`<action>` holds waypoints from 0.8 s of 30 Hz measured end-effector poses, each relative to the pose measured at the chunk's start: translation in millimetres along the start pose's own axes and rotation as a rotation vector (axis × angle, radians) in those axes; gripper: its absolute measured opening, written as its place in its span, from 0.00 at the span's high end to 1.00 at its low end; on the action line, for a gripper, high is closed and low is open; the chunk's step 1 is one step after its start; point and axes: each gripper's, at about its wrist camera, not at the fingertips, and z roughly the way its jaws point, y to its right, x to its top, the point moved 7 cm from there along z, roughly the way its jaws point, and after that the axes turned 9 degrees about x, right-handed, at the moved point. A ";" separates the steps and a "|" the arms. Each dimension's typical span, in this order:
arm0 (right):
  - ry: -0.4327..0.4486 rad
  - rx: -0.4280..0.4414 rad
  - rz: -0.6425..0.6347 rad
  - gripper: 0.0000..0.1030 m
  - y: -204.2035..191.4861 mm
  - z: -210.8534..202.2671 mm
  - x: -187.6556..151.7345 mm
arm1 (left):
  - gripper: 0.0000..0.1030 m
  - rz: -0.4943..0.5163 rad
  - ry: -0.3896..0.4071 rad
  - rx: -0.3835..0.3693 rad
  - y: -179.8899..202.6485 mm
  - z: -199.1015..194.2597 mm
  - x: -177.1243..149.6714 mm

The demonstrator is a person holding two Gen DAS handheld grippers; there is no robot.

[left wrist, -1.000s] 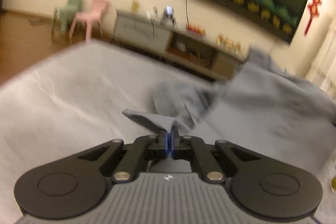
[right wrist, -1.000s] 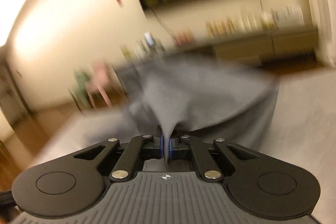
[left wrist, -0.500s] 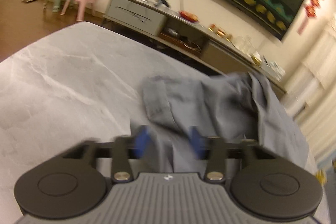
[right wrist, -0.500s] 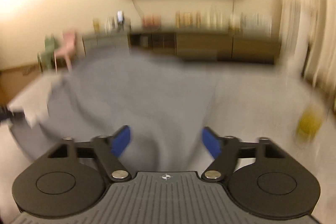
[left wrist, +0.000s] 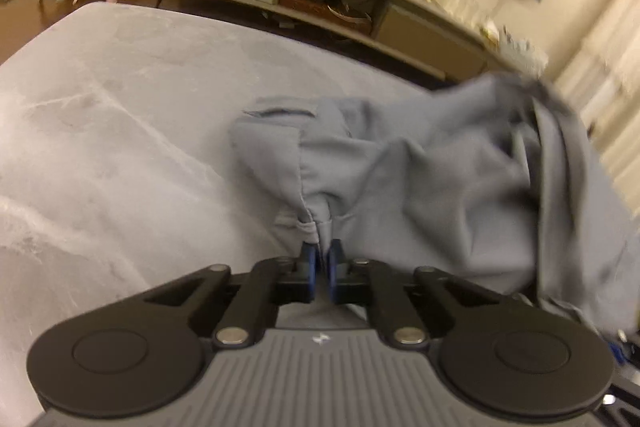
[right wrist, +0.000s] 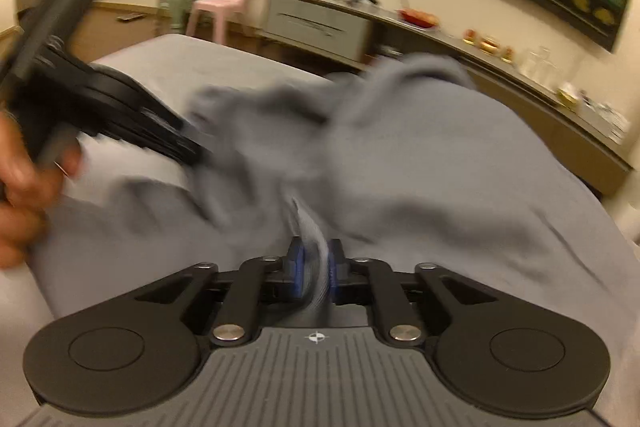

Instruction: Fold clothes

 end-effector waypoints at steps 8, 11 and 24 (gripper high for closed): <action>0.081 -0.411 -0.037 0.94 118.9 -138.8 -13.0 | 0.96 -0.112 0.489 0.057 -38.3 -167.5 42.9; 0.019 -0.470 -0.060 0.91 139.1 -138.3 -39.9 | 0.96 -0.123 0.461 0.049 -47.1 -173.4 22.1; 0.128 -0.185 0.337 0.11 89.2 -180.1 -105.4 | 0.95 -0.174 0.284 0.039 -69.9 -124.1 12.1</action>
